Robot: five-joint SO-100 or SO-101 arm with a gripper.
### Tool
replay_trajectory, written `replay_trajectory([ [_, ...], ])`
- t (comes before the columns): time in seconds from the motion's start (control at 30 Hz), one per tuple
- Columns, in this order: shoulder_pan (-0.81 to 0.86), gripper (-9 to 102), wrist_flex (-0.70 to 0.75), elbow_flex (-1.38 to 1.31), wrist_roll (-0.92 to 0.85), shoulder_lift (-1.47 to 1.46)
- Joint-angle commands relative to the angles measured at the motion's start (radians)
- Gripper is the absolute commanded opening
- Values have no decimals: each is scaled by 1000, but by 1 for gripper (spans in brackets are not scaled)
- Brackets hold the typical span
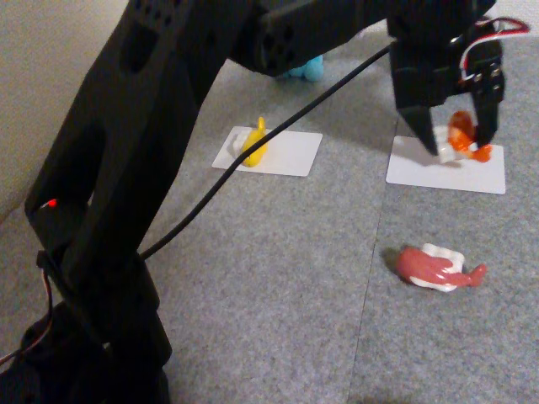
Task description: Wooper wants to eat egg sudhi, and Goomy wants to eat shrimp sushi
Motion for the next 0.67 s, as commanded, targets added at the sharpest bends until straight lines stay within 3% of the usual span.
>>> replay_trajectory([
  [0.0,-3,6,-12,-54,8,-2],
  [0.3,-3,7,-15,-54,5,-28],
  [0.5,-5,22,-26,-54,8,-28],
  [0.63,-5,25,-23,-54,8,-20],
])
